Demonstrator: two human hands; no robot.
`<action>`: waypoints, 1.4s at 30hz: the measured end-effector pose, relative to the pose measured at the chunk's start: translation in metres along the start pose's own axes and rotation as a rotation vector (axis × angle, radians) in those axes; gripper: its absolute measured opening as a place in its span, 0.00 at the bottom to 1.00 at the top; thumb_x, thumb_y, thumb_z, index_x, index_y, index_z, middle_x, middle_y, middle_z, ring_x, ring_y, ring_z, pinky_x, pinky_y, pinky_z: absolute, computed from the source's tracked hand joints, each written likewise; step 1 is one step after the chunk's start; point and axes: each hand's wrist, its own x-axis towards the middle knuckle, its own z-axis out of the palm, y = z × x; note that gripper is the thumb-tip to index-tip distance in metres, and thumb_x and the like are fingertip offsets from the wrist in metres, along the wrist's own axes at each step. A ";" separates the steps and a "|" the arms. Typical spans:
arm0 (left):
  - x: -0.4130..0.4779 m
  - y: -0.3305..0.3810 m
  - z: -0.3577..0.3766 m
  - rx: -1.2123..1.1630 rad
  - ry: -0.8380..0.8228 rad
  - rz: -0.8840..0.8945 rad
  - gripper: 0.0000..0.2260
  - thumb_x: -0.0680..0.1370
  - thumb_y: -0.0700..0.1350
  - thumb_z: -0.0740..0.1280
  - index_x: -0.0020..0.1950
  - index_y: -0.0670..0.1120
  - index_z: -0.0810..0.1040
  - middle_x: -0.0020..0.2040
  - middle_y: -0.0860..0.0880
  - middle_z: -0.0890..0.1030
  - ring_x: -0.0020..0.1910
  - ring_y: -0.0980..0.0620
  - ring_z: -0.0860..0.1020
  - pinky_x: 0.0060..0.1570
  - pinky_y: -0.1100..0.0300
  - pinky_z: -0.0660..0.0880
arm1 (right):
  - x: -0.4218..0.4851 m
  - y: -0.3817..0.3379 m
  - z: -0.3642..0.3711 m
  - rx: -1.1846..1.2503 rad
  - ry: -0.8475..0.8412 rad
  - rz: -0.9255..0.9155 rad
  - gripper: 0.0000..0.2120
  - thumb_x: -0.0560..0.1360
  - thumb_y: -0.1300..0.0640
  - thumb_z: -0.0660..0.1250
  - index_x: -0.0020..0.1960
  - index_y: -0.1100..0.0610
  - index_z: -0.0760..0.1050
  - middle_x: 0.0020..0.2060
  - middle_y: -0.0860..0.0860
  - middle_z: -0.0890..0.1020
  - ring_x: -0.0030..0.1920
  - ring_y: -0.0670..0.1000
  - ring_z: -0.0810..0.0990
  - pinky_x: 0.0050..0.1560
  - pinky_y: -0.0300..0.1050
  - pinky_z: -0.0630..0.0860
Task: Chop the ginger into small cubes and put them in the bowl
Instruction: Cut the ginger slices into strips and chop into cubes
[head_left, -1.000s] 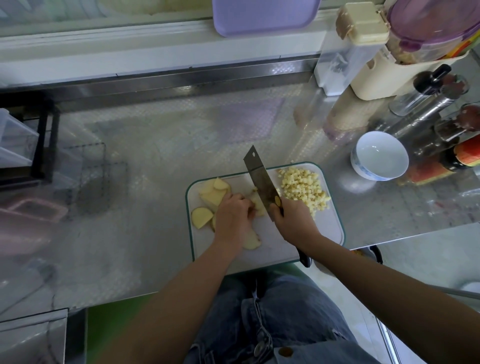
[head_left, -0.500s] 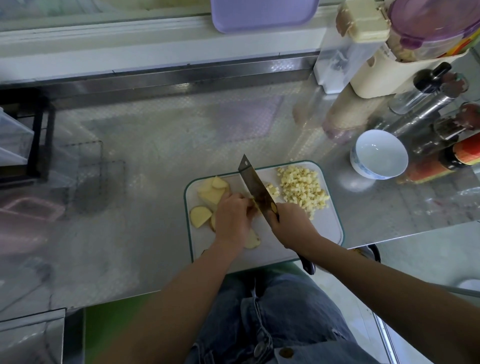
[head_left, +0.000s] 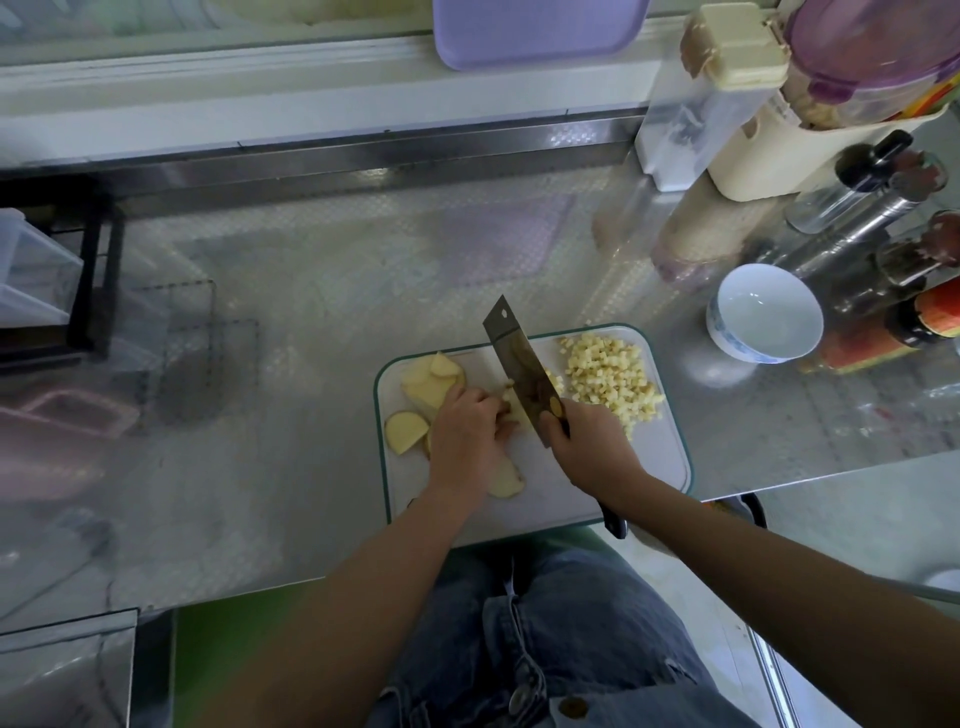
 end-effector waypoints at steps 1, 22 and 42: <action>-0.001 -0.001 0.000 -0.002 0.003 0.000 0.10 0.75 0.48 0.70 0.54 0.46 0.83 0.49 0.48 0.80 0.54 0.49 0.70 0.51 0.59 0.66 | 0.000 -0.001 -0.003 0.000 0.002 -0.008 0.14 0.80 0.54 0.58 0.41 0.61 0.75 0.31 0.56 0.78 0.30 0.54 0.76 0.32 0.46 0.73; -0.002 -0.003 0.001 0.059 0.102 -0.039 0.05 0.71 0.48 0.74 0.43 0.47 0.84 0.39 0.50 0.81 0.44 0.49 0.71 0.38 0.60 0.62 | -0.003 -0.005 0.012 -0.078 -0.047 0.012 0.15 0.81 0.53 0.57 0.36 0.54 0.65 0.28 0.49 0.70 0.28 0.49 0.69 0.28 0.41 0.60; 0.003 -0.002 0.007 0.141 0.026 -0.031 0.10 0.76 0.52 0.68 0.50 0.49 0.83 0.45 0.50 0.81 0.50 0.50 0.71 0.46 0.57 0.67 | 0.004 0.006 0.005 -0.058 0.019 0.026 0.13 0.81 0.55 0.58 0.39 0.57 0.67 0.32 0.56 0.74 0.34 0.56 0.74 0.34 0.46 0.67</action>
